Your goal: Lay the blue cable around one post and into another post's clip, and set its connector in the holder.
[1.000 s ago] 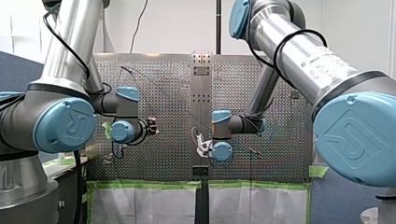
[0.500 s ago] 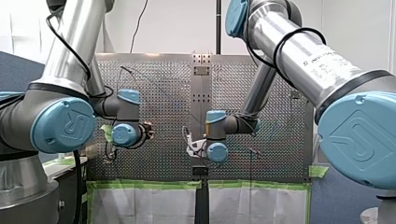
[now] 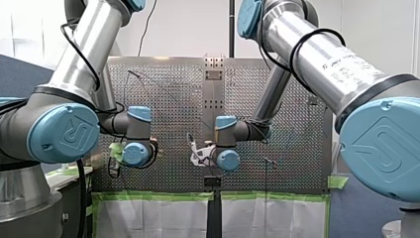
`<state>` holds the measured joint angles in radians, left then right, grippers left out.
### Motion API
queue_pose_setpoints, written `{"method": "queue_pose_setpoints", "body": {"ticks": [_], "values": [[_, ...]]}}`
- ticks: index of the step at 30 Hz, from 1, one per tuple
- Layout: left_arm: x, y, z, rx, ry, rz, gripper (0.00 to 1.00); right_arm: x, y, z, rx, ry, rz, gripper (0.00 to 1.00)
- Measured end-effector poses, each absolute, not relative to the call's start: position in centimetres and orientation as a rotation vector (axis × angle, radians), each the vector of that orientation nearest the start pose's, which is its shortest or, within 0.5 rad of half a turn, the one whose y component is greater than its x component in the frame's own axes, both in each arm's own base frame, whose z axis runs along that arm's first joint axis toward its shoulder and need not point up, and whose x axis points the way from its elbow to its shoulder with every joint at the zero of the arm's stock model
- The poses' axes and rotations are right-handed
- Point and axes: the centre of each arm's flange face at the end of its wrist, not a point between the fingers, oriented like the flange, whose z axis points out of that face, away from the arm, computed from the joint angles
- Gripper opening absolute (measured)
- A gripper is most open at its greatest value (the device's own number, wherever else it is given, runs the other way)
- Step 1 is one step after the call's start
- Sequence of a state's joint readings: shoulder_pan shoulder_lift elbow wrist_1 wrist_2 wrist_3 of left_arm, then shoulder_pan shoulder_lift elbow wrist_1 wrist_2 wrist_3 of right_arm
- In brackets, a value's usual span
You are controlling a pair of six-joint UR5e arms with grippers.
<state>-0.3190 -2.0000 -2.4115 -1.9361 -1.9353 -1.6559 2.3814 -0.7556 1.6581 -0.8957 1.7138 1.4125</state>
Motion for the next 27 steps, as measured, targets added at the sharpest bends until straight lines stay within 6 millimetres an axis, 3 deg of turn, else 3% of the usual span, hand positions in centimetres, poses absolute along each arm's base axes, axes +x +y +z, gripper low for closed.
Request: {"method": "queue_pose_setpoints", "body": {"ticks": [20, 27], "values": [[33.6, -21.7, 7.4, -0.208, 1.584, -0.013, 1.0, 57.5, -33.4, 4.4, 1.829, -0.48, 1.677, 0.99], [33.5, -21.6, 7.5, -0.253, 1.572, -0.001, 1.0, 57.7, -33.4, 4.6, 1.829, -0.465, 1.697, 0.99]]}}
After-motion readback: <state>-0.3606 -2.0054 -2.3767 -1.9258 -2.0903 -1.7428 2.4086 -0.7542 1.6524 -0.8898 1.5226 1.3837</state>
